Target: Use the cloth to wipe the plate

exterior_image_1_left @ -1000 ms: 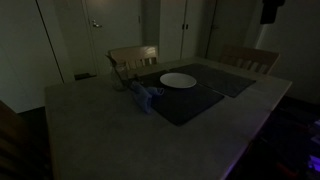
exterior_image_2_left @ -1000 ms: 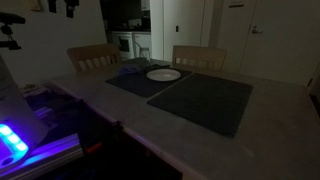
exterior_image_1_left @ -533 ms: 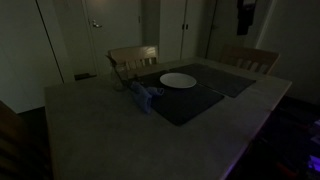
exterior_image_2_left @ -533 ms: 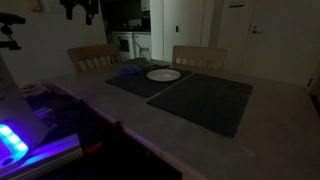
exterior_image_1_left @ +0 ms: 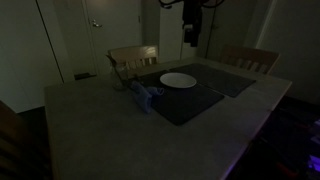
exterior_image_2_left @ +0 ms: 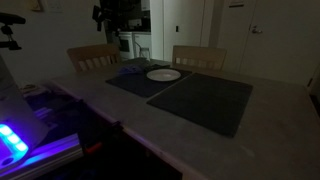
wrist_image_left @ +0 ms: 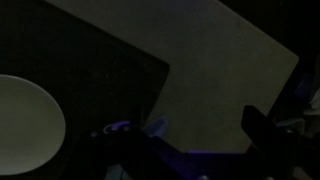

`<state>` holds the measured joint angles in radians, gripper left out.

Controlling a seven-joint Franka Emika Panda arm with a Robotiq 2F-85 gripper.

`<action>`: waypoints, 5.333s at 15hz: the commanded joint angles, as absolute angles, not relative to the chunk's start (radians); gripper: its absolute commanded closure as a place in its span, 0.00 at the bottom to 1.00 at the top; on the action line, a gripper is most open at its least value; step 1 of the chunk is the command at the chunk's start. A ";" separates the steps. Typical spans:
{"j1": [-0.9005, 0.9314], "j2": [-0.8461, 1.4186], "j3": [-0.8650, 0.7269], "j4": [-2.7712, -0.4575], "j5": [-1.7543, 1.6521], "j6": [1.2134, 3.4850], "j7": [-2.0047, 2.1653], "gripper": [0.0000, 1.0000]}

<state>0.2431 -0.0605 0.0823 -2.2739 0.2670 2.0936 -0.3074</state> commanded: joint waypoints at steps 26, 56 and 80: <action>0.517 0.545 -0.119 -2.074 -0.280 2.841 0.614 0.00; 0.378 0.527 -0.015 -1.902 -0.160 2.412 0.291 0.98; 0.190 0.344 -0.099 -1.924 -0.498 2.049 0.479 0.98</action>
<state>0.2261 0.3718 -0.1257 -1.8602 -0.5228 2.0291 0.4437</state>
